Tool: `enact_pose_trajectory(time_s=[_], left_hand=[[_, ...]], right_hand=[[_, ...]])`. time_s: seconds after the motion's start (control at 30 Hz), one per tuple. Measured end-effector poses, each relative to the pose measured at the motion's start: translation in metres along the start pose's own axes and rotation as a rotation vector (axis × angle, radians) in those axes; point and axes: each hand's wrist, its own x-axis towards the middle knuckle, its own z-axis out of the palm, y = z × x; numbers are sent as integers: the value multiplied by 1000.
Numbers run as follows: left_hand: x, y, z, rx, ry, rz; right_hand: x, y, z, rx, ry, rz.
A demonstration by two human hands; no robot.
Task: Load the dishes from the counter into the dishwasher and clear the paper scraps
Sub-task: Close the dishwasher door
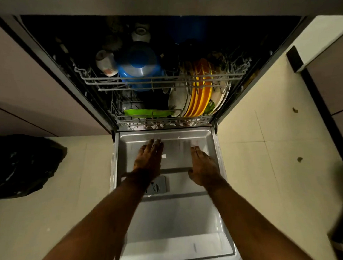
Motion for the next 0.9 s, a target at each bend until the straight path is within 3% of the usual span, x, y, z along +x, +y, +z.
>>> enact_pose_trajectory(time_s=[0.2, 0.5, 0.73, 0.9], left_hand=[[-70, 25, 36, -71, -80, 19], [-188, 65, 145, -68, -440, 27], [-260, 83, 242, -15, -495, -3], [-286, 88, 295, 26, -404, -20]], right_hand=[[-72, 2, 36, -13, -114, 89], [-184, 5, 133, -22, -369, 15], [-250, 19, 224, -87, -394, -18], [-270, 25, 272, -210, -292, -51]])
